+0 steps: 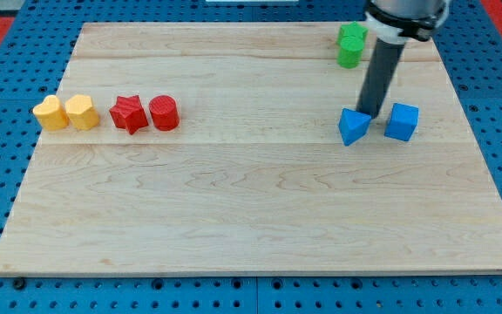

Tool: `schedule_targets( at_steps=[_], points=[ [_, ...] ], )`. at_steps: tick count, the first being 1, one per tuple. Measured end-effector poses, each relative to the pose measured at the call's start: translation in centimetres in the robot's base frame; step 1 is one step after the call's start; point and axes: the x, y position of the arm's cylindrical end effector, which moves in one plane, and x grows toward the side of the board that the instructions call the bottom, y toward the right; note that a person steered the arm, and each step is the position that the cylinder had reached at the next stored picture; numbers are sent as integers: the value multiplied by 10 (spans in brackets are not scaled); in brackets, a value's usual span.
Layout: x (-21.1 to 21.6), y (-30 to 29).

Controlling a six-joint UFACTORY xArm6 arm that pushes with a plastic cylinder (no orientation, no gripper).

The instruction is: Move the blue triangle into the blue cube

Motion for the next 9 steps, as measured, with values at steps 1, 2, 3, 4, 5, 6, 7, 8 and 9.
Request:
schedule_targets(
  at_steps=[1, 2, 3, 4, 5, 6, 7, 8, 9],
  points=[
    [-10, -60],
    [6, -79],
    [36, -76],
    [50, -28],
    [50, 15],
    [50, 29],
    [51, 32],
    [53, 32],
    [53, 33]
  ],
)
